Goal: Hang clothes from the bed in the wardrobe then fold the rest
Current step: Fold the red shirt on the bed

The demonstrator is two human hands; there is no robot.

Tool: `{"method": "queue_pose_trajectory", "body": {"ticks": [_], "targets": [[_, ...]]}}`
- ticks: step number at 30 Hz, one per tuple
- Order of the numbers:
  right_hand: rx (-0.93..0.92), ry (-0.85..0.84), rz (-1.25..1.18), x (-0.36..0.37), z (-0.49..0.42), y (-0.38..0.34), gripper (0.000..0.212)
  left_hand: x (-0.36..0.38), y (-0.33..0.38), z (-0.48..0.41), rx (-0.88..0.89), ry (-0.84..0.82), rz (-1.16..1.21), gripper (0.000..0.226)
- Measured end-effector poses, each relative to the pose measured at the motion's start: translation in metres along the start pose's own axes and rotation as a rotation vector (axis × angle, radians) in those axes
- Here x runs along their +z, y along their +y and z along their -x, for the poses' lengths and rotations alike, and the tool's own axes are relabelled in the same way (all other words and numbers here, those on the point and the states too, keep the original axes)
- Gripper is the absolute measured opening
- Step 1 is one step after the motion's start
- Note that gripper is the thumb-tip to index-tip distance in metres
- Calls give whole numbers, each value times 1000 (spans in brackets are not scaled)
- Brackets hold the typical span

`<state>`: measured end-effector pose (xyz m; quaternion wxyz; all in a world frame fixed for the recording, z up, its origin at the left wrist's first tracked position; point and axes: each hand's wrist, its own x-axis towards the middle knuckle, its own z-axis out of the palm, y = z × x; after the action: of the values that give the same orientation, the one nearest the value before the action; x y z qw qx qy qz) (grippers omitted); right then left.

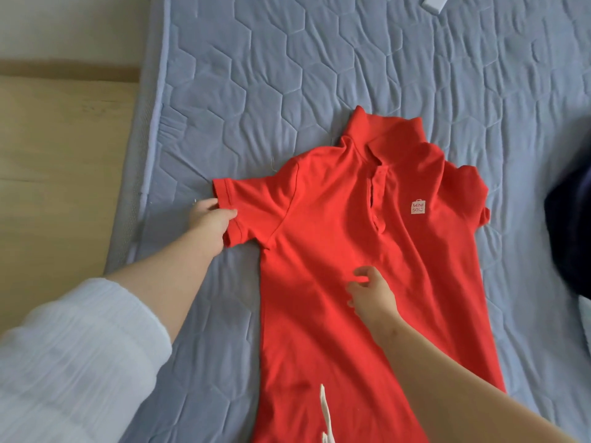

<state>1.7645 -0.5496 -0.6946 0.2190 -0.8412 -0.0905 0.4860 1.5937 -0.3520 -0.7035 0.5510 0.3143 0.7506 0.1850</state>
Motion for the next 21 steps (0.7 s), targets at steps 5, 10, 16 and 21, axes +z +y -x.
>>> {"method": "queue_pose_trajectory", "body": {"ticks": [5, 10, 16, 21], "targets": [[12, -8, 18, -4, -4, 3, 26, 11, -2, -4, 178, 281, -253, 49], [-57, 65, 91, -31, -16, -11, 31, 45, 15, 20, 371, 391, -780, 70], [-59, 450, 231, -91, -46, -18, 33, 129, 24, 55, 675, -99, -809, 39], [34, 699, -12, -148, -88, -16, 37, 204, 11, 87, 648, -426, -762, 33]]}}
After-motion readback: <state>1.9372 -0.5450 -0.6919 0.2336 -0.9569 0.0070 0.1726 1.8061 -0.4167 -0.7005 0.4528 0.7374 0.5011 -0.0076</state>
